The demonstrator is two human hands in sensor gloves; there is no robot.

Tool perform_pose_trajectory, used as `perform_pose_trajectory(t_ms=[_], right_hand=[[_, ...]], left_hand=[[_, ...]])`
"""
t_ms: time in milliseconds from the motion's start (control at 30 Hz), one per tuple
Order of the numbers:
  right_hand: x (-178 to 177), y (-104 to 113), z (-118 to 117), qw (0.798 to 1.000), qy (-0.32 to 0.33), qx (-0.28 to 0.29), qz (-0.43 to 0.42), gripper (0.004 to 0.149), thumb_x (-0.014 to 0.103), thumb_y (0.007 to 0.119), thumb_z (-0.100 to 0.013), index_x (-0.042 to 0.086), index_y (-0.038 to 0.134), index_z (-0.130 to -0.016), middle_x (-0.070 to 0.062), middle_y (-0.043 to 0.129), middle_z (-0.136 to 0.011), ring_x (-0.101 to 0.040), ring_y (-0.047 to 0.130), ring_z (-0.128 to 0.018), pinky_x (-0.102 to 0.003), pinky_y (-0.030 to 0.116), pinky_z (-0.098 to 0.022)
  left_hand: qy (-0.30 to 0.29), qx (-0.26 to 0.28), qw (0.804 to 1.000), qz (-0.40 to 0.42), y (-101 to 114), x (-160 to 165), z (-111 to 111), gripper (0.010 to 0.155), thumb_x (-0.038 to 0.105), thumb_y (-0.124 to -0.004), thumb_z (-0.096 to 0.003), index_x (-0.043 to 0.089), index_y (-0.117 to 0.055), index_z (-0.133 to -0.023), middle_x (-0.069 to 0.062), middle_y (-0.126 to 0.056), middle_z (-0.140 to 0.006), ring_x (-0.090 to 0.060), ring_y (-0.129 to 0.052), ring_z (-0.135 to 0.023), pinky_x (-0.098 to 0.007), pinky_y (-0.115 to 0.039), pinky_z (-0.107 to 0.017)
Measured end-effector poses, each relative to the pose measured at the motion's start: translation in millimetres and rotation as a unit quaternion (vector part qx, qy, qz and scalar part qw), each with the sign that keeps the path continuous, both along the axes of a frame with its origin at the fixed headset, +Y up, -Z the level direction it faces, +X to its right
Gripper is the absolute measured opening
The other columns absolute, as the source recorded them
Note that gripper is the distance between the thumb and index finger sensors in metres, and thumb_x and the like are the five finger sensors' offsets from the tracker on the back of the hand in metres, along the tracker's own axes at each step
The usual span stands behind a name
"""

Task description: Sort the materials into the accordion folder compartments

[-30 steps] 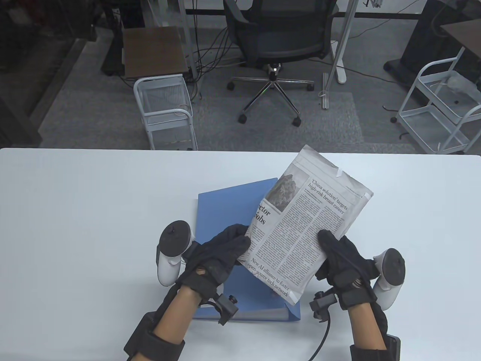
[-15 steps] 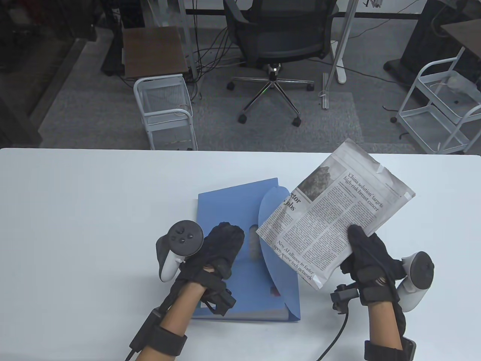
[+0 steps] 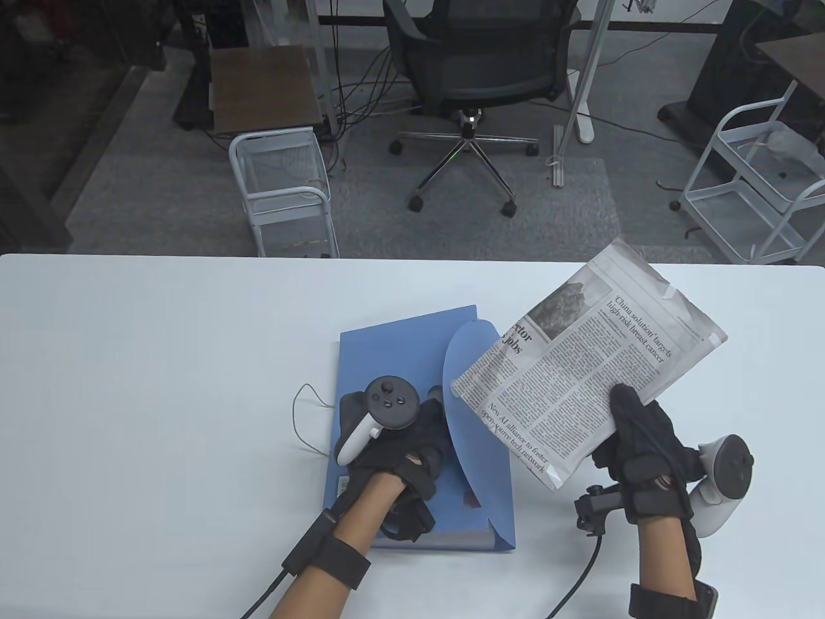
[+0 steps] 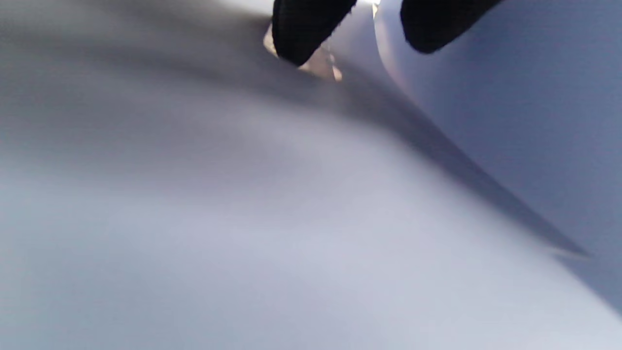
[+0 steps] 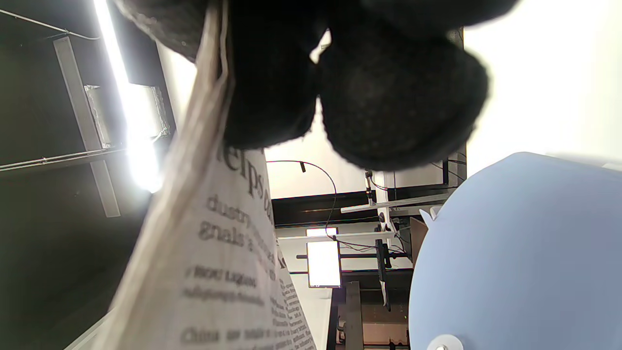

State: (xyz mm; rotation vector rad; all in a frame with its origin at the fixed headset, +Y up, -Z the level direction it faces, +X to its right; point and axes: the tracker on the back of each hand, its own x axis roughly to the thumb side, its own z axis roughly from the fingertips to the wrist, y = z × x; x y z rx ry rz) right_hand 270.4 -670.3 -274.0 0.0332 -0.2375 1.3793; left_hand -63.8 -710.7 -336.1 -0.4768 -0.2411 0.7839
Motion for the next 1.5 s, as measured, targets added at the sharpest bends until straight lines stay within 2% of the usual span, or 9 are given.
perform_pose_trajectory(t_ms=[100, 333, 533, 767, 1033, 1167, 1500], right_hand=[[0, 0, -1, 1.000, 0.003, 0.000, 0.001, 0.042, 0.039, 0.071, -0.063, 0.015, 0.073, -0.097, 0.002, 0.099, -0.050, -0.030, 0.103, -0.026, -0.028, 0.086, -0.009], [-1, -1, -1, 1.000, 0.007, -0.005, 0.003, 0.042, 0.040, 0.071, -0.063, 0.015, 0.072, -0.097, 0.002, 0.099, -0.050, -0.031, 0.103, -0.026, -0.028, 0.086, -0.009], [-2, -2, -1, 1.000, 0.013, -0.011, 0.009, 0.043, 0.040, 0.069, -0.063, 0.015, 0.072, -0.097, 0.002, 0.099, -0.051, -0.031, 0.103, -0.026, -0.028, 0.086, -0.010], [-3, -3, -2, 1.000, 0.017, -0.016, 0.012, 0.043, 0.040, 0.069, -0.063, 0.014, 0.072, -0.098, 0.001, 0.099, -0.051, -0.031, 0.103, -0.026, -0.028, 0.086, -0.010], [-4, -5, -3, 0.999, 0.012, -0.025, 0.019, 0.046, 0.040, 0.069, -0.063, 0.010, 0.070, -0.098, 0.001, 0.100, -0.050, -0.031, 0.103, -0.026, -0.028, 0.086, -0.009], [-6, -3, -4, 0.999, 0.015, -0.025, 0.026, 0.047, 0.039, 0.069, -0.064, 0.009, 0.069, -0.099, 0.001, 0.100, -0.050, -0.031, 0.103, -0.026, -0.028, 0.086, -0.009], [-24, 30, -7, 0.996, 0.041, -0.001, 0.073, 0.052, 0.038, 0.070, -0.063, 0.004, 0.063, -0.102, 0.000, 0.100, -0.049, -0.031, 0.103, -0.024, -0.028, 0.085, -0.008]], left_hand=[[0.009, -0.064, 0.996, 0.063, -5, -1, -2, 0.072, 0.045, -0.050, -0.0691, -0.005, -0.038, -0.119, -0.036, 0.022, -0.105, -0.061, 0.022, -0.083, -0.073, -0.005, -0.055], [0.052, -0.120, 0.969, 0.208, -10, -22, -9, 0.065, 0.044, -0.052, -0.0690, -0.003, -0.045, -0.113, -0.034, 0.028, -0.101, -0.058, 0.027, -0.079, -0.069, 0.002, -0.051], [0.064, -0.122, 0.947, 0.292, -4, -40, -7, 0.062, 0.051, -0.055, -0.0689, 0.003, -0.049, -0.109, -0.033, 0.029, -0.101, -0.057, 0.028, -0.080, -0.067, 0.003, -0.050], [0.062, -0.124, 0.920, 0.366, 3, -60, -4, 0.068, 0.061, -0.059, -0.0674, 0.006, -0.050, -0.106, -0.034, 0.029, -0.102, -0.057, 0.028, -0.080, -0.068, 0.003, -0.050], [0.064, -0.124, 0.899, 0.415, 4, -80, -1, 0.071, 0.066, -0.068, -0.0642, 0.009, -0.051, -0.104, -0.035, 0.027, -0.104, -0.059, 0.025, -0.083, -0.070, 0.000, -0.051], [0.064, -0.121, 0.891, 0.433, 5, -89, 1, 0.069, 0.064, -0.071, -0.0638, 0.009, -0.053, -0.102, -0.036, 0.024, -0.105, -0.061, 0.023, -0.084, -0.071, -0.003, -0.051], [0.085, -0.110, 0.862, 0.488, 1, -108, 5, 0.069, 0.063, -0.070, -0.0649, 0.008, -0.056, -0.104, -0.038, 0.016, -0.111, -0.063, 0.016, -0.089, -0.073, -0.008, -0.053]])
